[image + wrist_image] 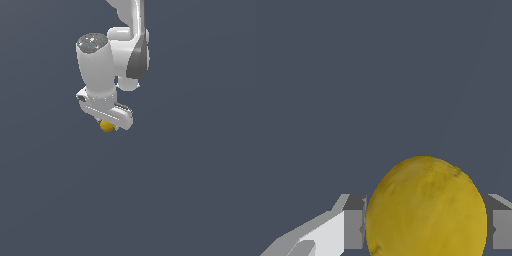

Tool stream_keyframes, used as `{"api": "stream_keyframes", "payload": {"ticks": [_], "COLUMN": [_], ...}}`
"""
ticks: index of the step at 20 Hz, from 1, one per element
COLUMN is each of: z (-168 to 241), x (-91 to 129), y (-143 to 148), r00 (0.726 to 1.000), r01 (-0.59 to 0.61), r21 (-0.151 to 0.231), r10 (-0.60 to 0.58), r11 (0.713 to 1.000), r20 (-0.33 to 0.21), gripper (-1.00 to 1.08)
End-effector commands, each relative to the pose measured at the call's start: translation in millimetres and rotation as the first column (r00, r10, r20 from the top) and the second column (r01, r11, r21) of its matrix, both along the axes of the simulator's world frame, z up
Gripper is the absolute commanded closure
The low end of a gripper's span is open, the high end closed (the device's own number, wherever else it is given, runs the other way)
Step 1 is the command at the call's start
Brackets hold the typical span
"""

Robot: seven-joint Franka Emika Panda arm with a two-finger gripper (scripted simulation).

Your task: Pick up the object and move it to a goal position.

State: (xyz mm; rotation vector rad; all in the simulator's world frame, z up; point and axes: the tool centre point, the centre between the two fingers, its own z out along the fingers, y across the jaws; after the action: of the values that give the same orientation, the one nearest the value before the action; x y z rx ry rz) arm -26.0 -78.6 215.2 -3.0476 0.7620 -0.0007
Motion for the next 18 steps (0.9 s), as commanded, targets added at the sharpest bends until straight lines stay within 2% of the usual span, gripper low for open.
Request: {"api": "stream_keyframes", "payload": {"ticks": [1,9,18], "z": [25.0,97.4,159.5], "x": [6.7,28.5,48.6], "y": [-9.2,-36.7,-60.2], "r00": [1.0,1.0,1.0], "r01": [0.0,0.0,-0.001], "r21": [0.0,0.0,0.0], "r10": [0.0,0.0,0.001], "r11": [1.0,1.0,1.0], "r20": [0.0,0.0,0.0], "gripper": [1.08,1.08,1.08]}}
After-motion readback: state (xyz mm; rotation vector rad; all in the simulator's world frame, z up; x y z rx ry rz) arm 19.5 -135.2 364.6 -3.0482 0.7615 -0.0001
